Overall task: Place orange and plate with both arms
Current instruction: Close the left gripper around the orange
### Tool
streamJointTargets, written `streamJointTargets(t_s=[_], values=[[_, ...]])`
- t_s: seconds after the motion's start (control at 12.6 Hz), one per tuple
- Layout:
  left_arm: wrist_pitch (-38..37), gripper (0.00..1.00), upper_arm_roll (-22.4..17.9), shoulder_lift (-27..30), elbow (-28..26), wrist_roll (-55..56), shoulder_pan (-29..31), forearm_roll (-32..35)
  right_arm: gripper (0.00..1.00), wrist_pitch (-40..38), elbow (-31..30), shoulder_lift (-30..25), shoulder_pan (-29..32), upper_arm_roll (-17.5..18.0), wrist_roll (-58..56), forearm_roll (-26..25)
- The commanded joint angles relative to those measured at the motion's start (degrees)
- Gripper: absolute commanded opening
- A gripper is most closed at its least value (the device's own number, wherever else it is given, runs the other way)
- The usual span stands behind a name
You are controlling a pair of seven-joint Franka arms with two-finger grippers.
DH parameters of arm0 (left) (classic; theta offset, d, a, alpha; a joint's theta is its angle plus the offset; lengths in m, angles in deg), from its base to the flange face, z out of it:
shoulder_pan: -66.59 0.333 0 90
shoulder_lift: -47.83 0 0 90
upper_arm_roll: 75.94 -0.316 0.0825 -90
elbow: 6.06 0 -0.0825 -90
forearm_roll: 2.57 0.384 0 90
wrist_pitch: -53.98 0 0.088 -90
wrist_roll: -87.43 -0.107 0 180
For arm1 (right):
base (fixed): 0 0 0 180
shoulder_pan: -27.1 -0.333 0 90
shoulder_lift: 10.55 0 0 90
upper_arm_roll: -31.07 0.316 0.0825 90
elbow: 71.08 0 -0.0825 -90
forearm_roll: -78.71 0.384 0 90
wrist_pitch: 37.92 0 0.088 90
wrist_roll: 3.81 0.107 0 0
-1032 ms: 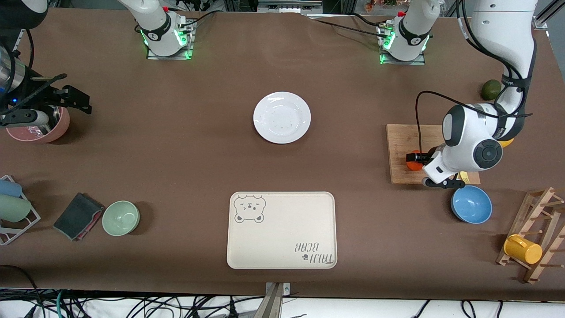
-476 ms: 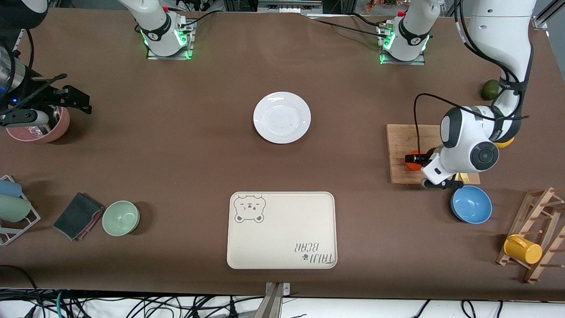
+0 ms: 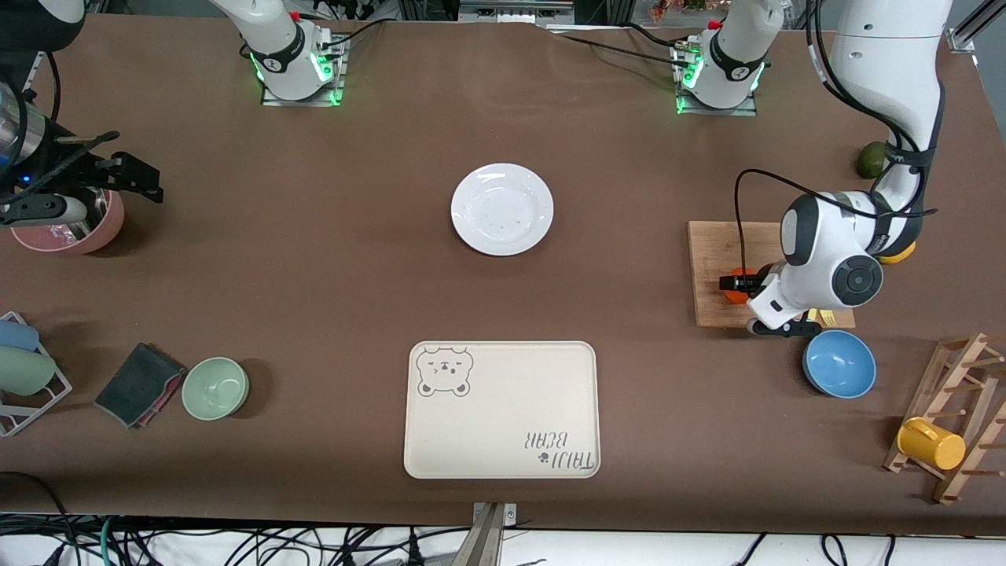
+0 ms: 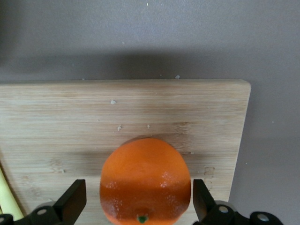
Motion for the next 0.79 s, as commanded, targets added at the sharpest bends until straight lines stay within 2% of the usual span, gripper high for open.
streamJointTargets(t_s=[0.0,0.08,0.16,0.32,0.4,0.71], values=[[0.1,1.00,0.0,-1.1,0.9,0.3,-0.1,-2.0,1.00,-1.1,1.0,0.1,0.1,0.1,-0.7,-0.1],[0.1,1.00,0.0,-1.1,0.9,0.3,-0.1,-2.0,1.00,-1.1,1.0,0.1,0.1,0.1,-0.7,-0.1],[0.1,0.95,0.0,-1.1,0.9,0.3,-0.1,-2.0,1.00,-1.1,1.0,0.1,0.1,0.1,-0.7,-0.1],[0.1,0.81,0.0,-1.2,0.9,0.7,-0.1,-2.0,1.00,-1.1,1.0,0.1,0.1,0.1,-0.7,-0.1],[0.1,0.78,0.0,-1.2,0.9,2.3,-0.3,-2.0,1.00,-1.1,0.9,0.1,0.1,0.1,-0.7,-0.1],[-0.2,0.51,0.7,-1.1,1.2,6.0,-0.8,-2.0,1.00,-1.1,1.0,0.1,0.1,0.1,-0.7,-0.1]])
